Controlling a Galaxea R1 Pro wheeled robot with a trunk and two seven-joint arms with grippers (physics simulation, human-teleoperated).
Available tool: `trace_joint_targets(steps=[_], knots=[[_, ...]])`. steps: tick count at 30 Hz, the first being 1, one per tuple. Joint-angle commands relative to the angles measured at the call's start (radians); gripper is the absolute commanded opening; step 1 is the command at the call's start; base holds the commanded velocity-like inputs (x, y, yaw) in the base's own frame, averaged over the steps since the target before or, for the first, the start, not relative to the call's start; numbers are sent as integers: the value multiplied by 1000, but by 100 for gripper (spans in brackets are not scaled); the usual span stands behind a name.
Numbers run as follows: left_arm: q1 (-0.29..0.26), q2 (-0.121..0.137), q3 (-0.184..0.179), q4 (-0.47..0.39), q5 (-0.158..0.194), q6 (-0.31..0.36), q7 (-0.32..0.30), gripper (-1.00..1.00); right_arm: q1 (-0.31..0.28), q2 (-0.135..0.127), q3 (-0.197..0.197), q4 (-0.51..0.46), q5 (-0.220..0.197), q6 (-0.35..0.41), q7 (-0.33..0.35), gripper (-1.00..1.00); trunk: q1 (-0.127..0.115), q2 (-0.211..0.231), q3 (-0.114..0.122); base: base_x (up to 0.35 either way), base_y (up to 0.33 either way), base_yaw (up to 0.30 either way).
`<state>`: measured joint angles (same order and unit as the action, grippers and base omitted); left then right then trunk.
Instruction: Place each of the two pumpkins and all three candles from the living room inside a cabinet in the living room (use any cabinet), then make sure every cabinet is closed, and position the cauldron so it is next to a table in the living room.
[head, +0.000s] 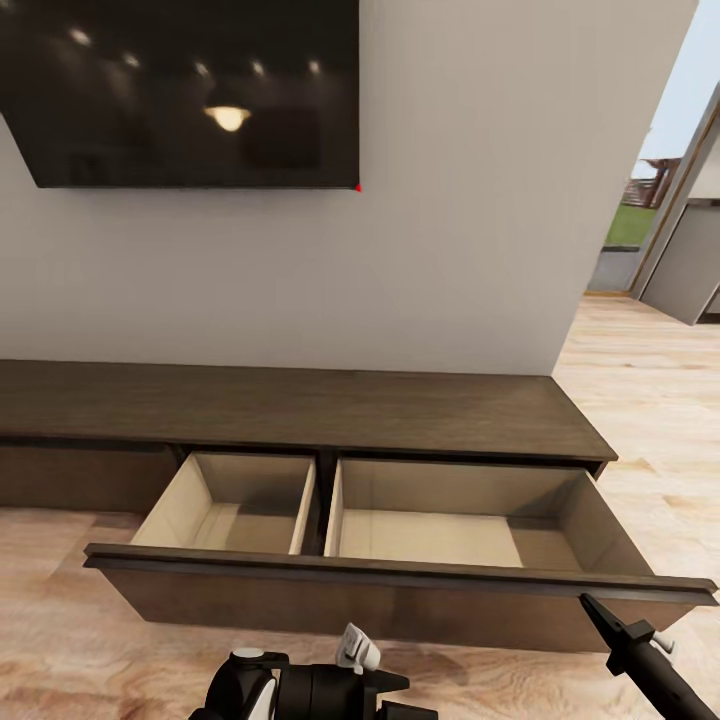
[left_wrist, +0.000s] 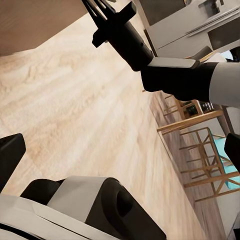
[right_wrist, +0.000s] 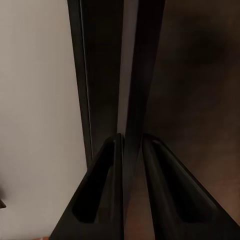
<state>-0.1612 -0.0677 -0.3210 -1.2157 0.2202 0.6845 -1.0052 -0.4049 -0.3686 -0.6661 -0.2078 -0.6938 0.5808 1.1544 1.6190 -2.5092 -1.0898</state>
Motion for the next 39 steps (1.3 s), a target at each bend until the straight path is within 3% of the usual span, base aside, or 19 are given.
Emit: trace_joint_targets(steps=[1,22,23,39], knots=[[0,0,0,-1,5,7,0,100,6,-1,-18,-1,-24,22,45,-100,0,0,-1,-4,0,0],[0,0,0,0,5,7,3,100,6,-1,-18,-1,-24,22,45,-100,0,0,-1,0,0,0],[0,0,0,0,5,7,3,100,6,-1,-18,0,-24,22,45,100,0,0,-1,0,0,0],[0,0,0,-1,5,7,2,100,6,-1,-18,-1,-25,22,45,100,0,0,-1,-38,0,0]])
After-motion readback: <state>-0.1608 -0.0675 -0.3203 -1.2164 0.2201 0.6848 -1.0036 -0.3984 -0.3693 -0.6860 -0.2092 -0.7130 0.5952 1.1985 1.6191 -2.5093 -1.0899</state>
